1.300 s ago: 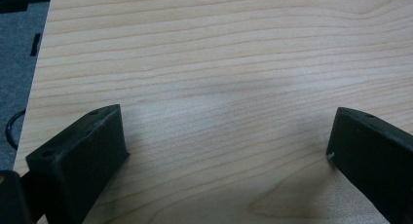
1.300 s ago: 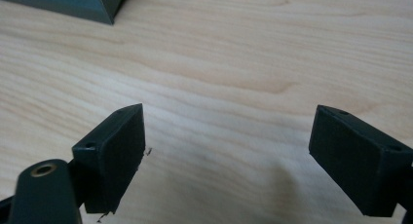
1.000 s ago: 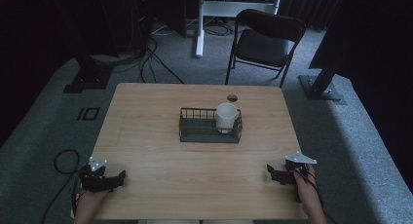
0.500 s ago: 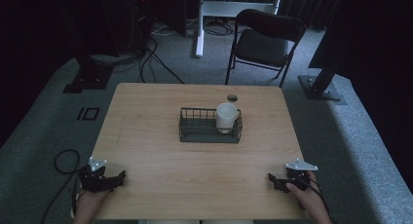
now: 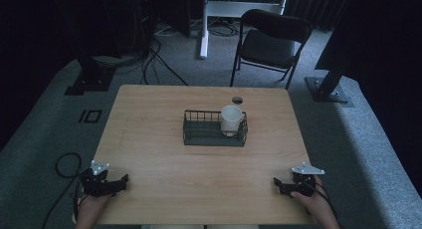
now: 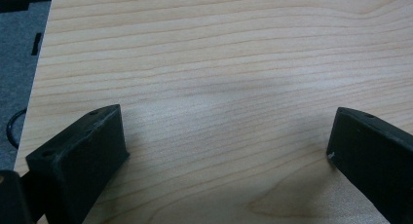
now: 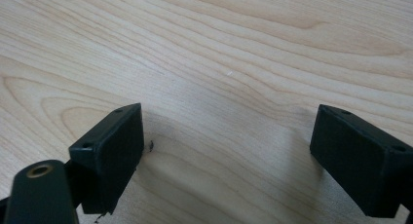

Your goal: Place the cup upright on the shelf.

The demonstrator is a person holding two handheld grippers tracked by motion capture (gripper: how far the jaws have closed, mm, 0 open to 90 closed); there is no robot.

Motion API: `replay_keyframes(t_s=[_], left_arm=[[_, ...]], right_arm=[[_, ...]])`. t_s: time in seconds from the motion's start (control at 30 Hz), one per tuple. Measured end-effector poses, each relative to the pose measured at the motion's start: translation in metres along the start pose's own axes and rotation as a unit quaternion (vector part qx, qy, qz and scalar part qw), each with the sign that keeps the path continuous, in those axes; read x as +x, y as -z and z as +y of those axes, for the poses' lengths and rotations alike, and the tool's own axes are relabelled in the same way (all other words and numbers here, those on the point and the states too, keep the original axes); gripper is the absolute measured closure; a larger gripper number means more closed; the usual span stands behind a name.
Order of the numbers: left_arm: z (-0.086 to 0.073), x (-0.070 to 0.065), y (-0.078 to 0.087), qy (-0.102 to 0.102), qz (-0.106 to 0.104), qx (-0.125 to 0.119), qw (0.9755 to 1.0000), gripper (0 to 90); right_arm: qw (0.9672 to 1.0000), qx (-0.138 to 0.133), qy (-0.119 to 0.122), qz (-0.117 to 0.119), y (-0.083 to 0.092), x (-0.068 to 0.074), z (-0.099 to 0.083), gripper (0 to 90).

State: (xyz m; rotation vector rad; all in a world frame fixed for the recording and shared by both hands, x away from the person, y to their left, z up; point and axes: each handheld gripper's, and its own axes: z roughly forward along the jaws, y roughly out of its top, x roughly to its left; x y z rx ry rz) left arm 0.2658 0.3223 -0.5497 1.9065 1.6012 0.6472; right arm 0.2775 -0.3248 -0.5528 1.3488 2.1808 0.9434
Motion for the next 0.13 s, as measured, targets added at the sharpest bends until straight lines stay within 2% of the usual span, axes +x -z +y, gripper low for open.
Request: replay_keyframes(t_s=[0.13], left_arm=[[0.0, 0.0, 0.0, 0.0, 0.0, 0.0, 1.0, 1.0]], right_arm=[[1.0, 0.0, 0.0, 0.0, -0.0001, 0.0, 0.0001, 12.0]])
